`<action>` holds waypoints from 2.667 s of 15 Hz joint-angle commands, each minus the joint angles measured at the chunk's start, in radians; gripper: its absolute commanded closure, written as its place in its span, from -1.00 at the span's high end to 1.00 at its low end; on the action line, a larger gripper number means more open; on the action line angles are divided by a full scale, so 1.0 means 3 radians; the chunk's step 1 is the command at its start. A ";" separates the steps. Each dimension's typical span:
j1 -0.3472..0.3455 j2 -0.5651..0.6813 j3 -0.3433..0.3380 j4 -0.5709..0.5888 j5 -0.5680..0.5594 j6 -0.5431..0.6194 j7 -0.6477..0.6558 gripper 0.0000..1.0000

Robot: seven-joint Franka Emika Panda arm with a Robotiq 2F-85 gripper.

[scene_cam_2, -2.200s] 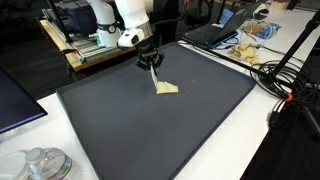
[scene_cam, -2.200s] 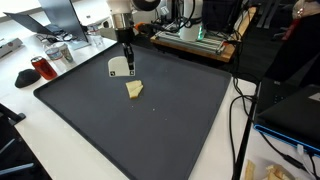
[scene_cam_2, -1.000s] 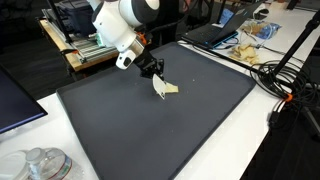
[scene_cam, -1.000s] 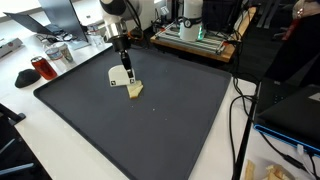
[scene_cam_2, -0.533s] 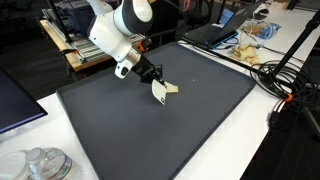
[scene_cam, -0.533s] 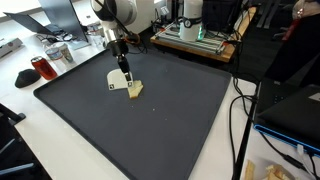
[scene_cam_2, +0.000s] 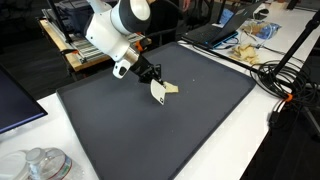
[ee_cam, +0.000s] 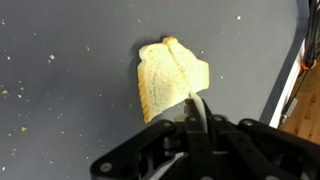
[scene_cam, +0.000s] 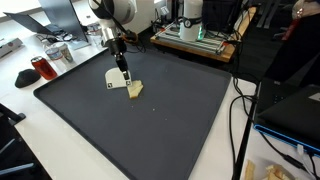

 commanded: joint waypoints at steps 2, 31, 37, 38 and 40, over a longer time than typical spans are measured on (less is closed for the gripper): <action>0.0203 -0.0210 -0.0170 -0.0147 -0.0149 0.0065 0.0133 -0.98; 0.1020 -0.0854 -0.0155 -0.0558 -0.4250 0.0553 0.3244 -0.98; 0.1169 -0.0554 -0.0220 -0.0388 -0.4533 0.0539 0.3676 -0.98; 0.1192 -0.0490 -0.0242 -0.0337 -0.4561 0.0522 0.3728 -0.98; 0.1243 -0.0363 -0.0290 -0.0236 -0.4609 0.0496 0.3803 -0.98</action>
